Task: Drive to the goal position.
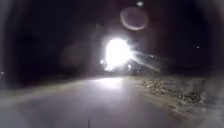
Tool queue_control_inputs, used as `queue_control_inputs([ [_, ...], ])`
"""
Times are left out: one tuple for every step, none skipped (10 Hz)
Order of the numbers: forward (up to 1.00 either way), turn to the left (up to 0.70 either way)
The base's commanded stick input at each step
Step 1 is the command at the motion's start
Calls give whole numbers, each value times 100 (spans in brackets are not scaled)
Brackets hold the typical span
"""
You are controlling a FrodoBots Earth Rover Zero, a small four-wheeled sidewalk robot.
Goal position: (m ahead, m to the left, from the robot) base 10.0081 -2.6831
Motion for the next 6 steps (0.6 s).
queue_control_inputs([
  [100,0],
  [100,0],
  [100,0],
  [100,0],
  [100,0],
  [100,24],
])
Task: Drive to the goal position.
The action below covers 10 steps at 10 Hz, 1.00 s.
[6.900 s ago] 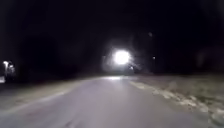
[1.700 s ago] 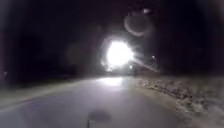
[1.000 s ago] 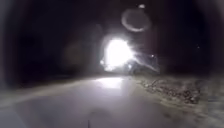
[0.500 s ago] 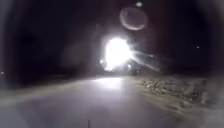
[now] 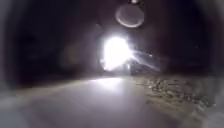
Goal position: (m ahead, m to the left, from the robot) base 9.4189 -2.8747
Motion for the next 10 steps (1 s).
queue_control_inputs([
  [100,39],
  [100,40],
  [100,40],
  [100,34],
  [100,0],
  [100,0],
  [100,0],
  [100,0],
  [100,0],
  [100,0],
])
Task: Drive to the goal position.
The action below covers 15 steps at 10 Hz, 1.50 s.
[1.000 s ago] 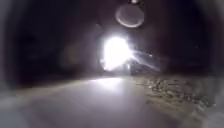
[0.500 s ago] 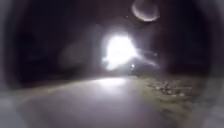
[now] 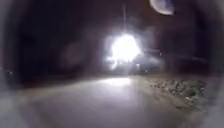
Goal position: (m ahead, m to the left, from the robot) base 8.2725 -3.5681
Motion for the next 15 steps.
queue_control_inputs([
  [100,0],
  [100,0],
  [100,0],
  [100,0],
  [100,0],
  [100,0],
  [100,0],
  [100,0],
  [100,0],
  [100,0],
  [100,0],
  [100,0],
  [100,0],
  [100,0],
  [100,0],
])
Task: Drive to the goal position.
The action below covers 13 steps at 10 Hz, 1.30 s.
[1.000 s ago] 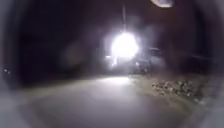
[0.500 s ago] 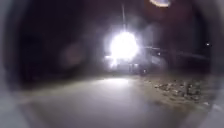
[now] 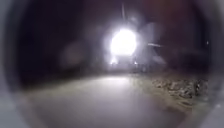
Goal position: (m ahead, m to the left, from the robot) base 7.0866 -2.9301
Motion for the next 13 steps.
queue_control_inputs([
  [100,0],
  [100,0],
  [100,0],
  [100,0],
  [100,0],
  [100,0],
  [100,0],
  [100,0],
  [100,0],
  [100,0],
  [100,0],
  [100,0],
  [100,0],
])
